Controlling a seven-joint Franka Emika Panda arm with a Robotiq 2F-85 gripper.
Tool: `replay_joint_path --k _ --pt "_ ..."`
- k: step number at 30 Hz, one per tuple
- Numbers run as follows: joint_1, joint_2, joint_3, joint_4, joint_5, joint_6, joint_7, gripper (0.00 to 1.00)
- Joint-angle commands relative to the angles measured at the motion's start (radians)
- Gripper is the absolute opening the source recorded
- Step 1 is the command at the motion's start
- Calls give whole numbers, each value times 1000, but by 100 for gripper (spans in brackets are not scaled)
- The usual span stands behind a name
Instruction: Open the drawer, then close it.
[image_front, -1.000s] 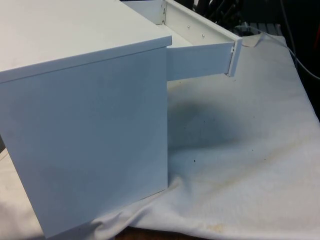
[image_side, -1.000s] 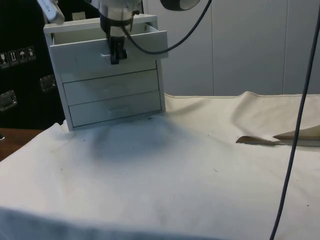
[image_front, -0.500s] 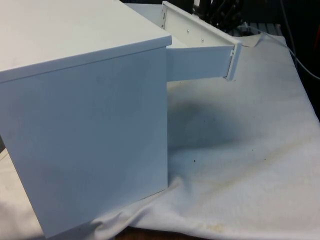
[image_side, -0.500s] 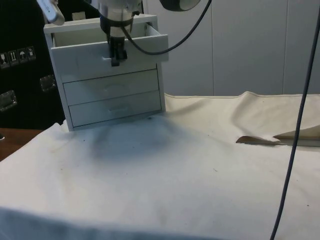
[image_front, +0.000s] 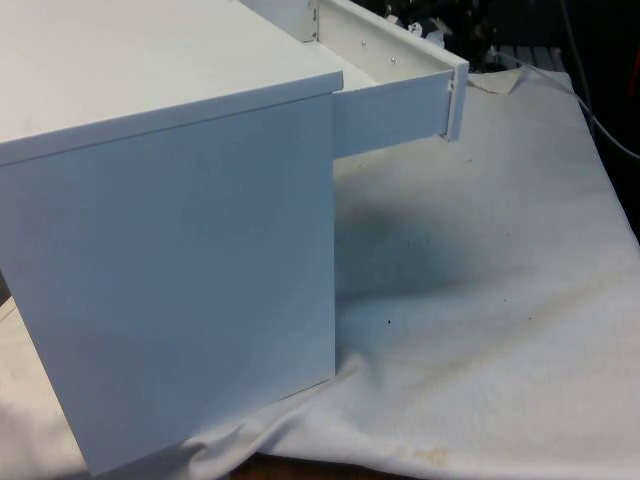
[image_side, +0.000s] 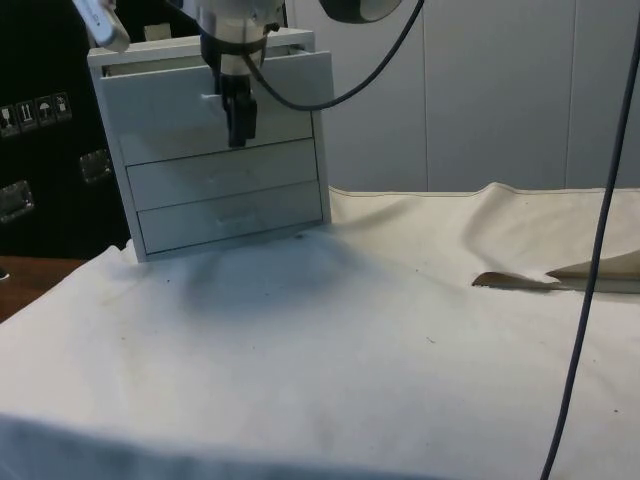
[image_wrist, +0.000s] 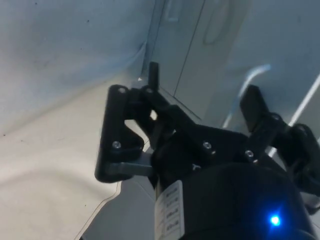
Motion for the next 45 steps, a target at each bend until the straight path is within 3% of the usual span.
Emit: replay_joint_path --k 1,3,6,23,45 --pt "6 4 6 -3 3 0 13 94" --pt "7 7 17 -9 5 2 28 100" --pt "1 5 27 -13 0 1 36 100" --pt "2 45 124 -42 4 10 176 100" --pt "-3 52 122 -41 -1 3 184 99"
